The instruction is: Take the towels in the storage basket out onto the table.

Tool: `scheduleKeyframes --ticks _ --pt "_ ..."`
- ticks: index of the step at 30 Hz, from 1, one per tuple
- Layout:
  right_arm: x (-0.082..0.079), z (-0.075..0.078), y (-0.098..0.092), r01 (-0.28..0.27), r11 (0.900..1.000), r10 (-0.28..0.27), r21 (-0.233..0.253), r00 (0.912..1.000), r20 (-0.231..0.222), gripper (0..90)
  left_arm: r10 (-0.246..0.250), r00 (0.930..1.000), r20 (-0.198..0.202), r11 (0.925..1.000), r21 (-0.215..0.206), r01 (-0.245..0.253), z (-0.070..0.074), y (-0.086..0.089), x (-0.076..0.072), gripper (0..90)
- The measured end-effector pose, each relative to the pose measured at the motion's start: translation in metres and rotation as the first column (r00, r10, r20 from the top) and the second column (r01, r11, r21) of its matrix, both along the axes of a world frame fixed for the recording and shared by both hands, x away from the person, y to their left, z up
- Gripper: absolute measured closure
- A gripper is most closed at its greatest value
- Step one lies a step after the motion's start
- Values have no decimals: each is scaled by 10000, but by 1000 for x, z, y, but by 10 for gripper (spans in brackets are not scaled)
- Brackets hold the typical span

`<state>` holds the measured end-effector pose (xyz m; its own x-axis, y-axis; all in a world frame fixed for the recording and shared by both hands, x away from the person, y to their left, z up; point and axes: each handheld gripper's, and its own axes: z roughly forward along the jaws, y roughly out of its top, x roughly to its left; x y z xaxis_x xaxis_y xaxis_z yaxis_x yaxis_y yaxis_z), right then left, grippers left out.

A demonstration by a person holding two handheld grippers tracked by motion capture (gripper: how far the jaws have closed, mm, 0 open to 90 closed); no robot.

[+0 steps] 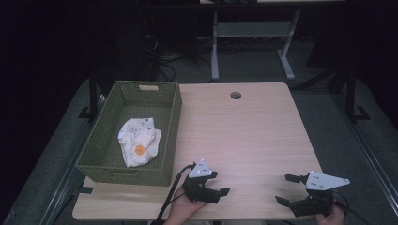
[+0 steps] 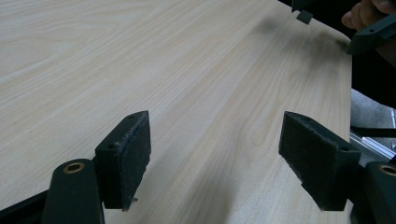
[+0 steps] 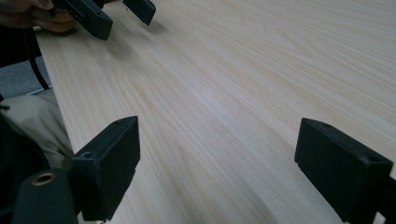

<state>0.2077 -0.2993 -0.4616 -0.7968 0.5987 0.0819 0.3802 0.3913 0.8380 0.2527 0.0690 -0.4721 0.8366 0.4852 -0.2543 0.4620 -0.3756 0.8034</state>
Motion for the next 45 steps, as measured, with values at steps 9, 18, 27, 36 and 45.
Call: scheduleKeyframes --ticks 9,18,27,36,45 --pt "-1 1 0 -76 9999 75 67 10000 57 138 -204 9995 227 9996 173 201 1 1 -1 254" --pt "-1 1 1 -20 10000 20 4 9999 107 138 -694 9965 468 9965 501 670 19 0 1 256" --pt "-4 1 2 -6 10000 7 -43 9999 143 138 -1083 9917 700 9858 1363 980 38 -3 12 253" --pt "-5 2 3 -69 9999 70 -75 9998 184 138 -1975 9773 773 9528 2495 1728 69 -7 32 254" --pt "-5 2 3 -176 9998 178 -67 9995 257 138 -2476 9680 415 9347 2732 2273 94 -1 59 223"
